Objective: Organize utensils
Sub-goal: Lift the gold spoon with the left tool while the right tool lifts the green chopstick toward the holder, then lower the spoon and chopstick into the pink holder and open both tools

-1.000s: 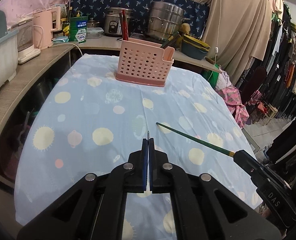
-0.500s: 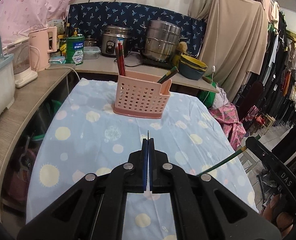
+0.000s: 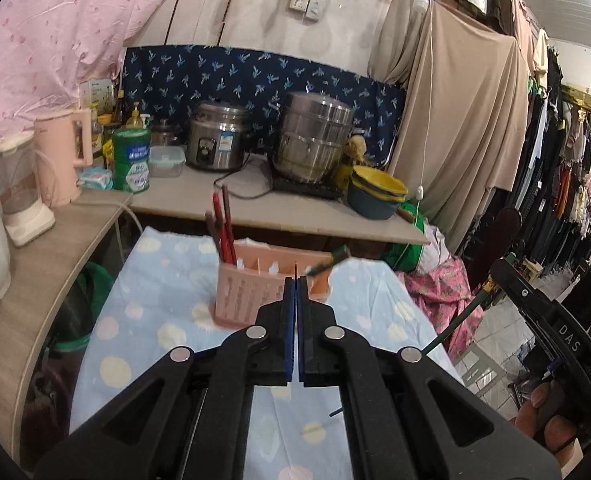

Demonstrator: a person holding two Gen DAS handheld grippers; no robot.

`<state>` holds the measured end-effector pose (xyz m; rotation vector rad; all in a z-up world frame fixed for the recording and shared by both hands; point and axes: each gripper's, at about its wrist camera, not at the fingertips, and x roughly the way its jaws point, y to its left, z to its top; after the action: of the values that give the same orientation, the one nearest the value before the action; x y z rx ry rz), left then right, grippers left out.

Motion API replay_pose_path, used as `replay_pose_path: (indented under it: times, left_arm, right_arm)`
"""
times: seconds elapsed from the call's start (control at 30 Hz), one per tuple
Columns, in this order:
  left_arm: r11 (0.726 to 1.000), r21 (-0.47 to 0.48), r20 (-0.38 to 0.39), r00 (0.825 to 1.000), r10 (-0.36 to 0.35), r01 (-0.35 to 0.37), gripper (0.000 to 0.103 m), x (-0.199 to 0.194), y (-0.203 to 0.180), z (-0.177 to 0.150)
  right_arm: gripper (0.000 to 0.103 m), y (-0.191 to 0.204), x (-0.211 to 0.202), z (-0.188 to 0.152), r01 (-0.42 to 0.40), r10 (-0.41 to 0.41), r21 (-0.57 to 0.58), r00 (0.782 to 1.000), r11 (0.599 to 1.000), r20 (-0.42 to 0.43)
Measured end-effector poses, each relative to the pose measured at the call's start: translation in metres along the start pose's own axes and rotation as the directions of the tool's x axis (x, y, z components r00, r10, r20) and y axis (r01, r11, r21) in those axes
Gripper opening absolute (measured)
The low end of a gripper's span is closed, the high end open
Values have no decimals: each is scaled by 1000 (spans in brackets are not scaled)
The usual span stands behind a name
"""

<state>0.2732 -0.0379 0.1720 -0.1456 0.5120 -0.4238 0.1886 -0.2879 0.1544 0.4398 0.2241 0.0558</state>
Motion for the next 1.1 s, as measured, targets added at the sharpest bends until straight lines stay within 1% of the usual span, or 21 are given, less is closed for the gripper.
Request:
replay_pose_path:
  times: [0.13,0.33,0.4,0.57,0.67,0.77,0.93,1.1]
  left_arm:
    - [1000,-11,43,999,-22,23,0,20,2,33]
    - [1000,-4,86,996,-8,8,0,54,8,69]
    - [1000,-7,79,997,-1,2,0,71,12,76]
    - [1000,-5,51,999,7,-7,0,106,22,76]
    - [1000,-3,21,1000,18,-18,0,127,27,69]
    - [1000,1,-9,1000,27,-27,0,143,31,59]
    - [999,-5,-47,998,40,-40,0,160,41,45]
    - [998,-22,-64,997,52,-54,2,165,46,36]
  right_arm:
    - [7,1,27,29,-8,7,22,998,1000,62]
    - [7,0,74,66,-13,3,65,988,998,151]
    - [7,0,91,72,-7,-6,80,986,997,166]
    - [7,-2,138,73,20,-36,98,986,995,165]
    - [7,-6,165,65,40,-53,98,990,994,130]
    - [7,-10,188,50,52,-58,91,996,994,62]
    - [7,-14,205,23,58,-57,60,998,997,-25]
    - [7,-17,212,4,54,-48,53,994,997,-101]
